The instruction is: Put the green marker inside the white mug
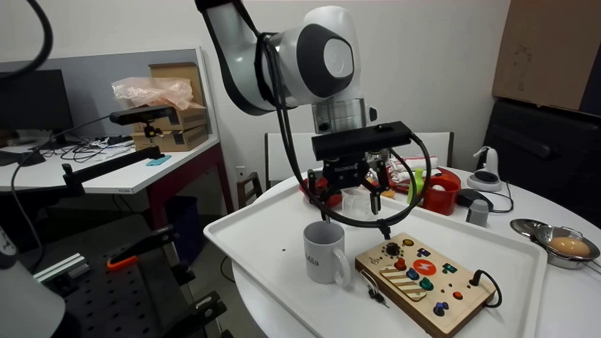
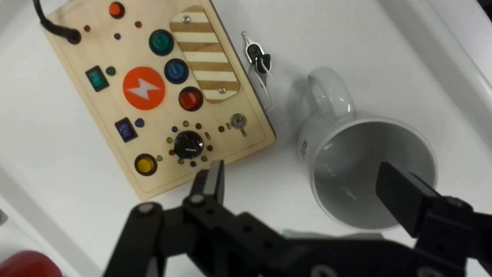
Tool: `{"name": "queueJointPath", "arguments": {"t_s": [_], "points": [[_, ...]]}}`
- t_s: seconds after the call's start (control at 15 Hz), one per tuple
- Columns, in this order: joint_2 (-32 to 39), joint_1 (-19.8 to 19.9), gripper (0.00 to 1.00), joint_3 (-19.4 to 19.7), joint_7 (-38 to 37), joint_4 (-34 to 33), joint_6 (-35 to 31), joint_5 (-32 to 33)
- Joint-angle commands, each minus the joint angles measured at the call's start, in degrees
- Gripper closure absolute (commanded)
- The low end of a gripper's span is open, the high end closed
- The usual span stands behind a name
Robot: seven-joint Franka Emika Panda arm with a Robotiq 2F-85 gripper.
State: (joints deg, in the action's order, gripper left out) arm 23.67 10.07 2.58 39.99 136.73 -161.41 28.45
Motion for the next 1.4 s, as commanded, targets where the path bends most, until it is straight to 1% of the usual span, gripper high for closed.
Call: {"name": "queueJointPath", "arguments": {"t_s": [0.0, 0.2, 0.33, 0.53, 0.67, 0.8, 0.87, 0.93, 1.0, 1.13, 1.33], "points": [[0.31, 4.05, 0.0, -4.6, 11.68, 1.07, -4.81, -2.59], [-0.32, 4.65, 0.0, -7.6, 17.86, 0.94, -4.33, -4.58], [-0.77, 2.73, 0.0, -7.65, 18.38, 0.26, -2.82, -5.23], [-0.01, -2.05, 0.0, -5.45, 13.42, -2.7, -0.59, -5.17], [1.27, -6.08, 0.0, -3.42, 8.79, -5.49, 1.48, -3.93], [2.36, -11.01, 0.0, -1.39, 1.96, -8.34, 5.52, -2.37], [2.72, -12.39, 0.0, -1.35, -0.42, -9.44, 7.84, -2.17], [0.89, -8.43, 0.0, -3.34, 4.54, -6.17, 4.28, -3.38], [1.17, -9.91, 0.0, -3.19, 2.34, -7.14, 5.89, -3.09], [1.71, -11.26, 0.0, -3.15, 0.49, -8.15, 7.02, -2.89], [2.67, -10.67, 0.0, -2.66, -1.11, -9.06, 7.78, -3.92]]}}
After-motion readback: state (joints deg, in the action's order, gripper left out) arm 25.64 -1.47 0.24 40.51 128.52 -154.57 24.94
